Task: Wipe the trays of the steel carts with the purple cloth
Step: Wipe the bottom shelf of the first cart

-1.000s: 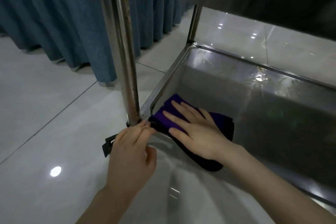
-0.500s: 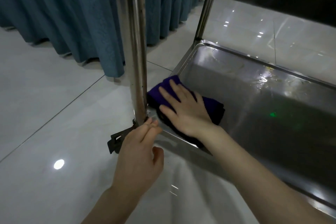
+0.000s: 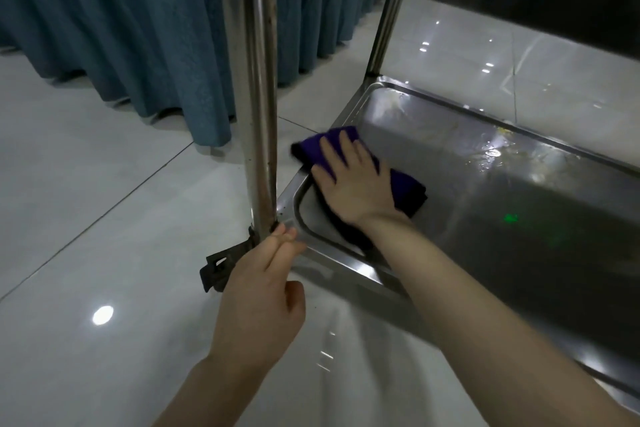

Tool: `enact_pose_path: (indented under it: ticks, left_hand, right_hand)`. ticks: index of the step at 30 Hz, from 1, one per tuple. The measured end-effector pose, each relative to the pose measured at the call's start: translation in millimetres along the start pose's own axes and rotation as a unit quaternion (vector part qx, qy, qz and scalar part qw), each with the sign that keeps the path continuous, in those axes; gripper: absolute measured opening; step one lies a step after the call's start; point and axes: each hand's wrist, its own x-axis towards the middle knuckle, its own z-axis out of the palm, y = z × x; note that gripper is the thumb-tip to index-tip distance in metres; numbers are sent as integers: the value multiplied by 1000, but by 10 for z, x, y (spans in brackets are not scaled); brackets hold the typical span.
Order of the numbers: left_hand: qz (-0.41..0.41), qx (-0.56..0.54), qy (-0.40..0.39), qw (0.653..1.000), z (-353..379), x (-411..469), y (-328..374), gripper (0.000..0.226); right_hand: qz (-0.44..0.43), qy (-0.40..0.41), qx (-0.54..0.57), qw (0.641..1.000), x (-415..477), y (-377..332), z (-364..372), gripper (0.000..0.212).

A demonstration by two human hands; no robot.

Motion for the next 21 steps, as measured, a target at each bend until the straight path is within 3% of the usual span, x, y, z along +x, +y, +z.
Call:
enact_pose_path:
  ticks: [3, 6, 10, 14, 16, 19, 21]
  left_hand:
    - [16, 1, 10, 1000, 13, 6, -5, 45]
    - [-3, 20, 6, 1000, 53, -2, 56, 43]
    - [-29, 47, 3, 998, 103, 6, 127, 37]
    - [-36, 70, 23, 997, 174, -22, 202, 37]
    - [-29, 78, 40, 996, 223, -40, 207, 38]
    - [-10, 86, 52, 995, 248, -28, 219, 35]
    - [-16, 111, 48, 993, 261, -9, 227, 31]
  right_hand:
    - [-117, -17, 12, 993, -796, 62, -25, 62]
    - [-125, -13, 34, 992, -1232, 313, -67, 59]
    - [-3, -7, -12, 1000, -541, 700, -155, 59]
    - [140, -7, 27, 990, 44, 834, -219, 61]
    - [119, -12, 26, 992, -97, 710, -186, 62]
    - [5, -18, 19, 1000, -792, 603, -165, 61]
    - [-34, 21, -10, 999, -1427, 611, -175, 59]
